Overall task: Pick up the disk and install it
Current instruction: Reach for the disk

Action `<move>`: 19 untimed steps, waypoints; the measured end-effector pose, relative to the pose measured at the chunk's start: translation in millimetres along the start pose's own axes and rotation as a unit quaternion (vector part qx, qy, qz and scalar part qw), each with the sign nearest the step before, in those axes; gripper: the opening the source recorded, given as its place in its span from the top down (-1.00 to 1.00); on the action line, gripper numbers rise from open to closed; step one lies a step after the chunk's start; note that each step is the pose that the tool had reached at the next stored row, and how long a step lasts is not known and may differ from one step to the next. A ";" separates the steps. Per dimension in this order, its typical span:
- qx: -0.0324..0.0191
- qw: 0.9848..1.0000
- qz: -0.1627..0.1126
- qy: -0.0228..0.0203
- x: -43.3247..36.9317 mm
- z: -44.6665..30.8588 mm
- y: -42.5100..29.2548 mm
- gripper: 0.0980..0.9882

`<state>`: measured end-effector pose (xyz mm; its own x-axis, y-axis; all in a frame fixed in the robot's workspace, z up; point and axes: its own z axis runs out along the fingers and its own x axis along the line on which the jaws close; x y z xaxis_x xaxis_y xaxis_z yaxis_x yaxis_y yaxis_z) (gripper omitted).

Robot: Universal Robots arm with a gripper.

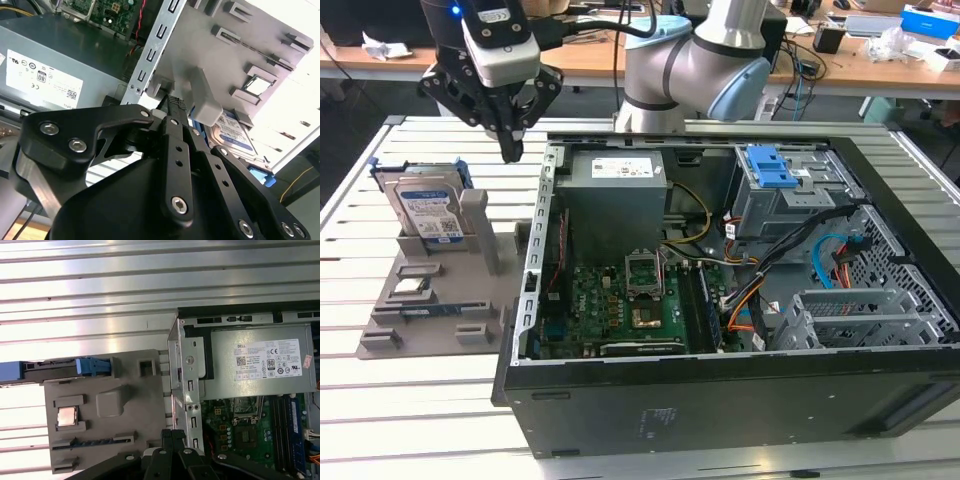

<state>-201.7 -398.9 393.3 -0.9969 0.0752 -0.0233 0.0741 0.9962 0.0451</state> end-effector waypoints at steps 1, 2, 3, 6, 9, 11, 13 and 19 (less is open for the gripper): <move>0.000 1.000 0.000 0.000 1.2 0.0 -0.1 0.98; 0.000 1.000 0.000 0.000 2.0 -0.1 -0.2 0.98; 0.000 1.000 0.000 0.000 3.0 -0.1 -0.2 0.98; 0.000 1.000 0.000 0.000 5.8 -0.2 -0.4 0.98; 0.000 1.000 0.000 0.000 9.0 -0.3 -0.7 0.98; 0.000 1.000 0.000 0.000 11.2 -0.3 -0.8 0.98; 0.000 1.000 0.000 0.000 13.3 -0.3 -1.0 0.98; 0.000 1.000 0.000 0.000 19.7 -0.5 -1.5 0.98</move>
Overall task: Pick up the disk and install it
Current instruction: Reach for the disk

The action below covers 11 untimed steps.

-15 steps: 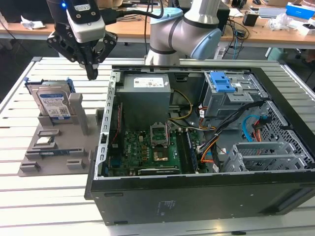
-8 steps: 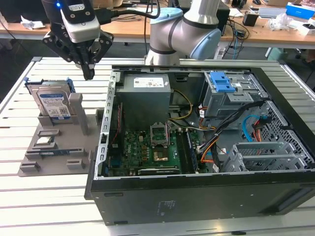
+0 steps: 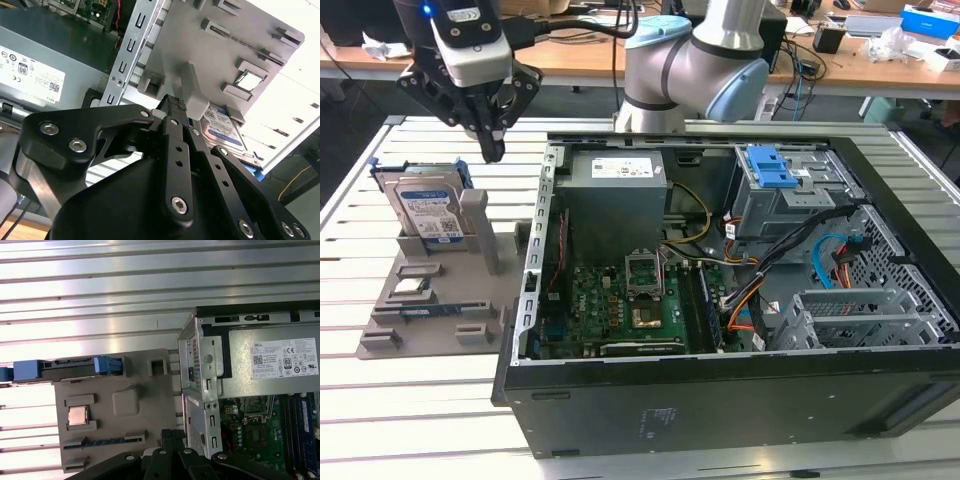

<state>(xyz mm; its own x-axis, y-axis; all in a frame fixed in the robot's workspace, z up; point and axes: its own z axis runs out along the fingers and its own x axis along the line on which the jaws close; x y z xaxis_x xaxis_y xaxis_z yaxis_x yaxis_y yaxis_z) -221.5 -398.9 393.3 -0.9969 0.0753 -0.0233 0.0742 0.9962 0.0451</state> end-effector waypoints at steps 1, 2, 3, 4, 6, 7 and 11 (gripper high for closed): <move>0.000 1.000 0.000 0.000 1.0 0.0 -0.1 0.98; 0.000 1.000 0.000 0.000 2.1 -0.1 -0.2 0.98; 0.000 1.000 0.000 0.000 3.9 -0.1 -0.3 0.98; 0.000 1.000 0.000 0.000 5.2 -0.1 -0.4 0.98; 0.000 1.000 0.000 0.000 7.9 -0.2 -0.6 0.98; 0.000 1.000 0.000 0.000 8.8 -0.2 -0.6 0.98; 0.000 1.000 0.000 0.000 15.8 -0.4 -1.2 0.98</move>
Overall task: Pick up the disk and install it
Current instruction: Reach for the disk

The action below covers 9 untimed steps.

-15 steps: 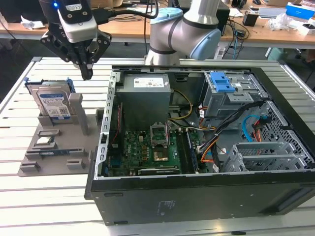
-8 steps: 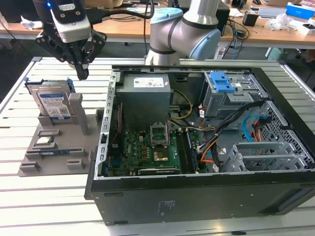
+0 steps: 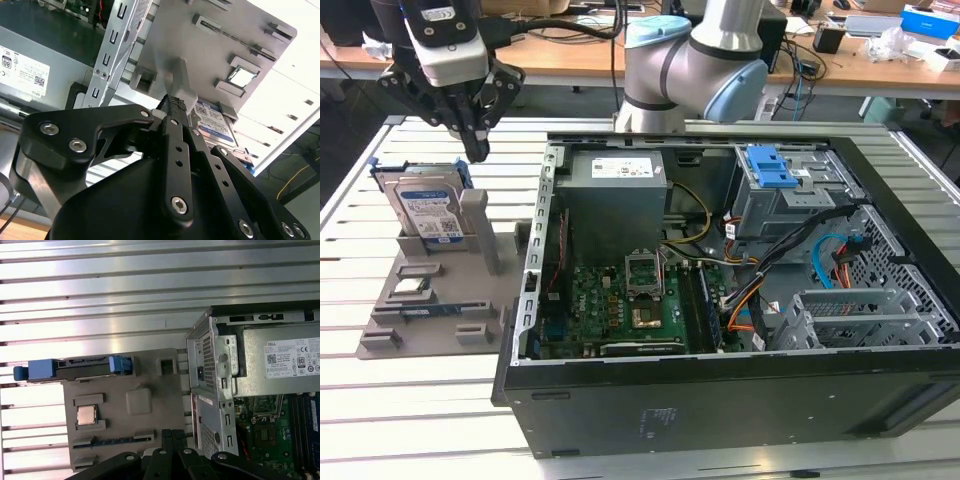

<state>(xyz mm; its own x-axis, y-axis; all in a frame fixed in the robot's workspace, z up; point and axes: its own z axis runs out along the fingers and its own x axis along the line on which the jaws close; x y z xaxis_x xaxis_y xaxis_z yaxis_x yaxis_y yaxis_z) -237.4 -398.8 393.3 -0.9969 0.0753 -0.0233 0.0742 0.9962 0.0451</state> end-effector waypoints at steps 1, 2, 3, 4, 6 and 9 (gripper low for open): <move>0.000 1.000 0.000 0.000 1.6 -0.1 -0.1 0.98; 0.000 1.000 0.000 0.000 2.9 -0.1 -0.2 0.98; 0.000 1.000 0.000 0.000 5.5 -0.1 -0.4 0.98; 0.000 1.000 0.000 0.000 7.4 -0.2 -0.6 0.98; 0.000 1.000 0.000 0.000 10.9 -0.3 -0.8 0.98; 0.000 1.000 0.000 0.000 17.8 -0.5 -1.3 0.98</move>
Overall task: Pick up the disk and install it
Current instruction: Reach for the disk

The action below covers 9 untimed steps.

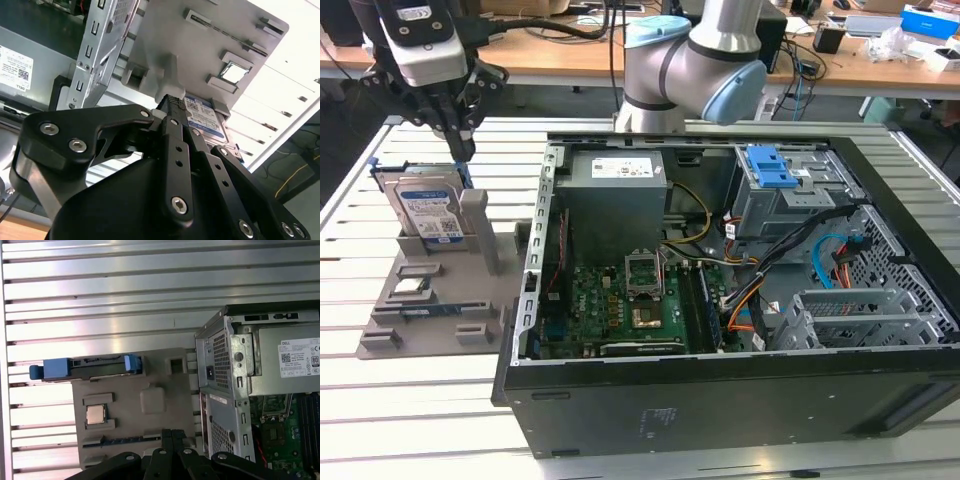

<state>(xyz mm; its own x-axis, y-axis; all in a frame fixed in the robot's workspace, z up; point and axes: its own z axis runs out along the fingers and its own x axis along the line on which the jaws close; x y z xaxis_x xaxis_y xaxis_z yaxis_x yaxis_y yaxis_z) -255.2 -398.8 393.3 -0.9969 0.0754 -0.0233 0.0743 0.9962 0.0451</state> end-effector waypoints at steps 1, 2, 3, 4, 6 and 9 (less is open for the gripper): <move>0.000 1.000 0.000 0.000 2.0 0.0 -0.2 0.98; 0.000 1.000 0.000 0.000 5.7 -0.1 -0.4 0.98; 0.000 1.000 0.000 0.000 10.0 -0.2 -0.8 0.98; 0.000 1.000 0.000 0.000 11.9 -0.3 -0.9 0.98; 0.000 1.000 0.000 0.000 16.3 -0.4 -1.3 0.98; 0.000 1.000 0.000 0.000 24.5 -0.6 -1.9 0.98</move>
<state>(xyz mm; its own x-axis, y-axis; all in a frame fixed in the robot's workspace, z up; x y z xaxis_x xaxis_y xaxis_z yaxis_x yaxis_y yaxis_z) -279.8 -398.9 393.2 -0.9969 0.0753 -0.0233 0.0742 0.9962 0.0451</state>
